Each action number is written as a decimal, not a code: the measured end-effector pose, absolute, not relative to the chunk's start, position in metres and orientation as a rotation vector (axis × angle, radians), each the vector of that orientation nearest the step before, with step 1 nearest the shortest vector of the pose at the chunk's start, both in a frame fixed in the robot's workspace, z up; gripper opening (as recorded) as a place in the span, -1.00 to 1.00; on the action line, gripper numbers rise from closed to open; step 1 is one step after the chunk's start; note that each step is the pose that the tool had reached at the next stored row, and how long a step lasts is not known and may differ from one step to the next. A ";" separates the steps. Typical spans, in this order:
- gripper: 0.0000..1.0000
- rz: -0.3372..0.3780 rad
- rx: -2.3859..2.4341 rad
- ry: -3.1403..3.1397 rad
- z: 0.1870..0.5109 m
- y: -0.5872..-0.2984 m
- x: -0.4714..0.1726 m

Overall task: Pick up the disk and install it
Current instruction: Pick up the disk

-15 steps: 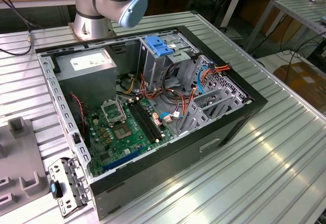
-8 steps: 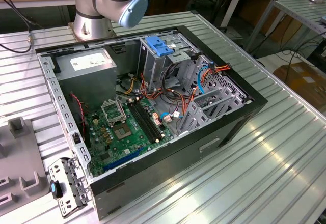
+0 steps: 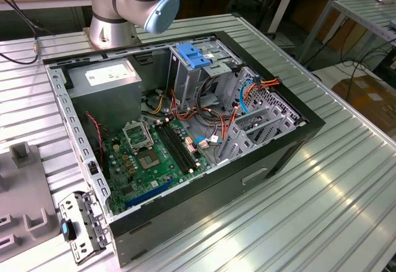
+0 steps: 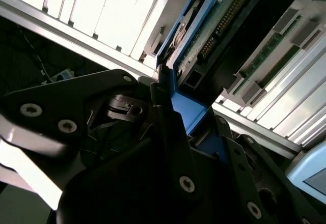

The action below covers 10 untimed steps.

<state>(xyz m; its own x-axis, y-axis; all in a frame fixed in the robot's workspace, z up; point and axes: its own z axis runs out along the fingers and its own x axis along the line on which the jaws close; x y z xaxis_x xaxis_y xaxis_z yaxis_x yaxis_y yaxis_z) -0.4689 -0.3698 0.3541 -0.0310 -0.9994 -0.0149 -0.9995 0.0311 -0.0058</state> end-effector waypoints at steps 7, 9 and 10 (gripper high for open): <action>-0.25 0.010 -2.176 2.245 0.359 -0.370 -0.469; -0.25 0.010 -2.176 2.245 0.361 -0.370 -0.469; -0.25 0.010 -2.176 2.245 0.362 -0.370 -0.469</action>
